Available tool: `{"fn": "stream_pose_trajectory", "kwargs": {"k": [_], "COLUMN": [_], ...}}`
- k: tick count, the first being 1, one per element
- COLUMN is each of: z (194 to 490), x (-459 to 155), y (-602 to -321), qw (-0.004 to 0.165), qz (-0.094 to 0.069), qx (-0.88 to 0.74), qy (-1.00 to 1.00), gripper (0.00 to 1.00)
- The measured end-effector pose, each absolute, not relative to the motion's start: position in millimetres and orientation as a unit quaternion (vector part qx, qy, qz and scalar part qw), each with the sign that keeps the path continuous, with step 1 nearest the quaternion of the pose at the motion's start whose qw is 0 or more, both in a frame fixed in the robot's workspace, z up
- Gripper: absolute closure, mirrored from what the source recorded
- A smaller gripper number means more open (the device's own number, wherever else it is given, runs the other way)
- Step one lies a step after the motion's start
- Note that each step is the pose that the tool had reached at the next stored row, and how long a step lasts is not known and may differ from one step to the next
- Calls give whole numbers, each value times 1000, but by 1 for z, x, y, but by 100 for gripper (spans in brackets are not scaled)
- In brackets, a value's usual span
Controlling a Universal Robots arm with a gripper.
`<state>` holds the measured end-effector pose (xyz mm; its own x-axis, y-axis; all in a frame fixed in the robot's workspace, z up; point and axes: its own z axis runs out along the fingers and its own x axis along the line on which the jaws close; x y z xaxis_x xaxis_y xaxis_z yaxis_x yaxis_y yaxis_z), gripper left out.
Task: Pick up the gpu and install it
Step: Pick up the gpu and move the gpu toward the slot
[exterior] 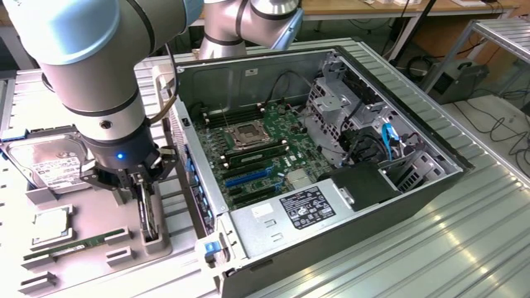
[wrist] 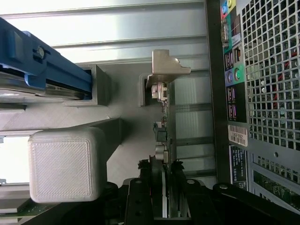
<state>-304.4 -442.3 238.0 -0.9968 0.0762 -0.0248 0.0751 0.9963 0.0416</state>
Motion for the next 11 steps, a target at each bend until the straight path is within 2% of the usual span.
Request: {"fn": "stream_pose_trajectory", "kwargs": {"k": [1,2,3,4,11], "z": [238,238,238,238,245], "x": [-304,-304,-304,-304,-304], "y": [-442,-442,-442,-442,-442], "qw": [13,13,13,13,13], "qz": [20,20,20,20,20], "qx": [38,38,38,38,38], "qy": [999,999,999,999,999], "gripper": [69,63,63,57,57]}}
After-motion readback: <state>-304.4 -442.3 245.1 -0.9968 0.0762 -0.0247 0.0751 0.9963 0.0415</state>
